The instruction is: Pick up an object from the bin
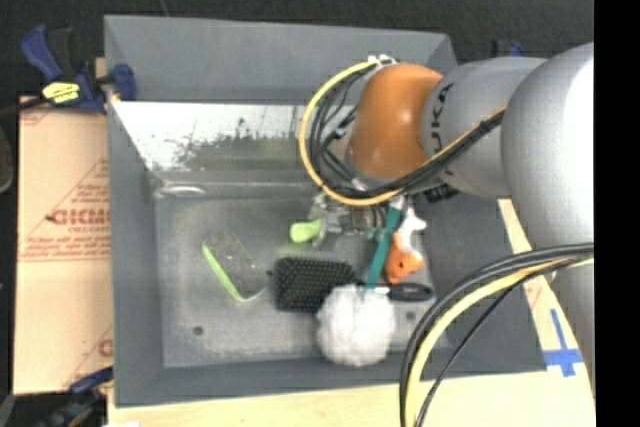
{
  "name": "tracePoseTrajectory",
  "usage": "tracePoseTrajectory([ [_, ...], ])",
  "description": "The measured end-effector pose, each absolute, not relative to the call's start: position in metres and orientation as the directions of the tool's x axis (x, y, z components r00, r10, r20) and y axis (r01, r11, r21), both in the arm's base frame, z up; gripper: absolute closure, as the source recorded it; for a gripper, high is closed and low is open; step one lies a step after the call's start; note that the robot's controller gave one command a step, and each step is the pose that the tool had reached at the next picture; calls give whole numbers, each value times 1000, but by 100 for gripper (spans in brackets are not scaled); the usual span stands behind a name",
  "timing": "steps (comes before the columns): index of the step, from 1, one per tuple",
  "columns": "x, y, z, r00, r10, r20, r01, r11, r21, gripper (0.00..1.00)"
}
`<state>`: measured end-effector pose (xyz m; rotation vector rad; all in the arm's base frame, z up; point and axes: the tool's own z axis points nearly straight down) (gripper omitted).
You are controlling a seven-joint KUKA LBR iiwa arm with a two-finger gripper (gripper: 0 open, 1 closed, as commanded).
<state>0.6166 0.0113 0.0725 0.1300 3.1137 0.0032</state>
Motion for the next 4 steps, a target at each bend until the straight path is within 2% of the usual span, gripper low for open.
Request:
tracePoseTrajectory([
  [1,621,10,164,-998,51,-24,51,999,1,100],
  [2,604,8,241,-997,77,-18,77,997,2,0],
  [3,603,8,240,-997,77,-16,77,997,1,0],
  [4,602,26,154,-993,115,-17,115,993,3,0],
])
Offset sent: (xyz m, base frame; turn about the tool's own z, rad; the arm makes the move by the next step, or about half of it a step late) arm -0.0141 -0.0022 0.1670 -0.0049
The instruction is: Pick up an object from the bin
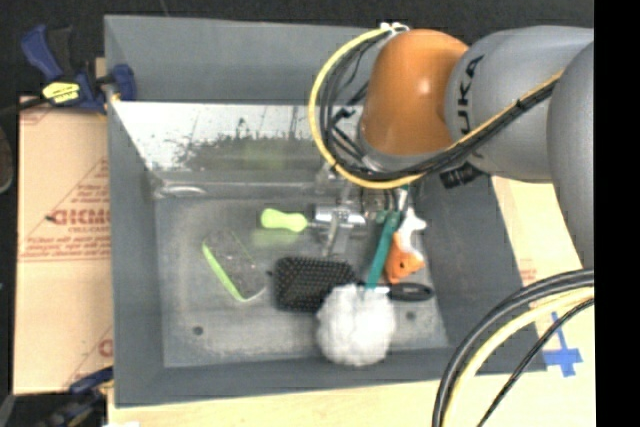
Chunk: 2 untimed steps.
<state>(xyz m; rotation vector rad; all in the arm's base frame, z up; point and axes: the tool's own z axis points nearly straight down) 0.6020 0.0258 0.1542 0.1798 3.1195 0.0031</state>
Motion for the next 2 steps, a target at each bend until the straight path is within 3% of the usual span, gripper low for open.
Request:
tracePoseTrajectory([
  [1,598,12,157,-979,201,-28,200,980,5,0],
  [2,600,42,83,-993,115,-17,115,993,4,0],
])
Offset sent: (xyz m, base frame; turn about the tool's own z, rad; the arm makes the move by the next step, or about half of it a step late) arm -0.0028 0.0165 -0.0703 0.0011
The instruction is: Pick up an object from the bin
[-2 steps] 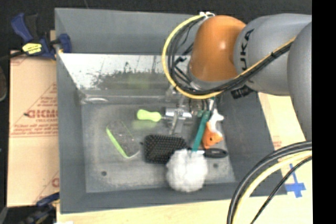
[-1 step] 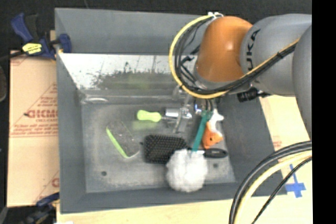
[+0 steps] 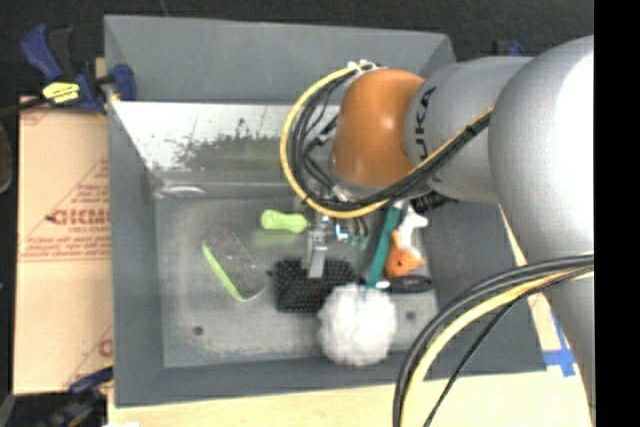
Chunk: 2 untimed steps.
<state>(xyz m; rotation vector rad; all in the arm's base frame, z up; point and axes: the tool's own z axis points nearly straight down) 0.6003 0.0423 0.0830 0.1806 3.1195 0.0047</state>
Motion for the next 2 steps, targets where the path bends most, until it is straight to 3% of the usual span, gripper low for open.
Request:
tracePoseTrajectory([
  [1,605,42,72,-984,175,-41,175,984,6,100],
  [2,605,43,72,-984,175,-41,175,985,6,0],
])
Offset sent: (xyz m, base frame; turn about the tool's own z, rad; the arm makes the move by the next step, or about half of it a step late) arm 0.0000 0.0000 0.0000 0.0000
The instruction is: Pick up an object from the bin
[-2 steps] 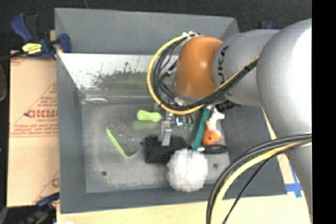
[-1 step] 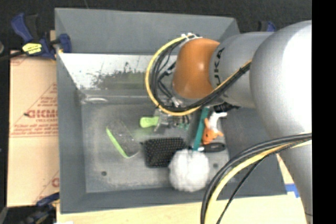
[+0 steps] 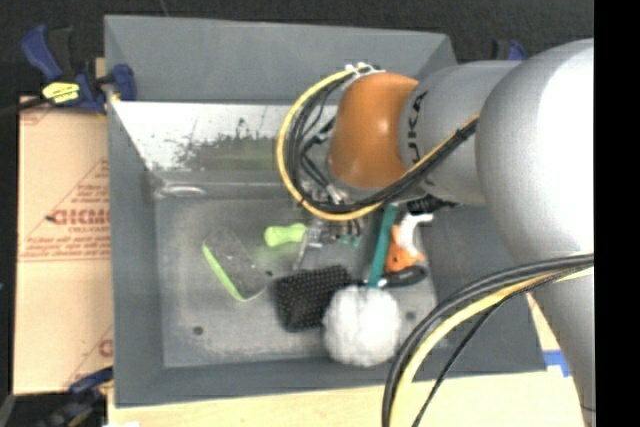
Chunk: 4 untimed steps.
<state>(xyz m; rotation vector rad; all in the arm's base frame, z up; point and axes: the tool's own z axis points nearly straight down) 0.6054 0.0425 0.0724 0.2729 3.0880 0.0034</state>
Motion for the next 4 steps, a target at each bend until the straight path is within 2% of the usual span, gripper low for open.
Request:
tracePoseTrajectory([
  [1,605,42,72,-984,175,-41,175,985,6,100],
  [2,605,42,72,-984,175,-41,175,985,6,100],
  [3,614,34,163,-981,189,-52,189,982,9,100],
  [4,615,33,255,-982,185,-34,185,983,5,100],
])
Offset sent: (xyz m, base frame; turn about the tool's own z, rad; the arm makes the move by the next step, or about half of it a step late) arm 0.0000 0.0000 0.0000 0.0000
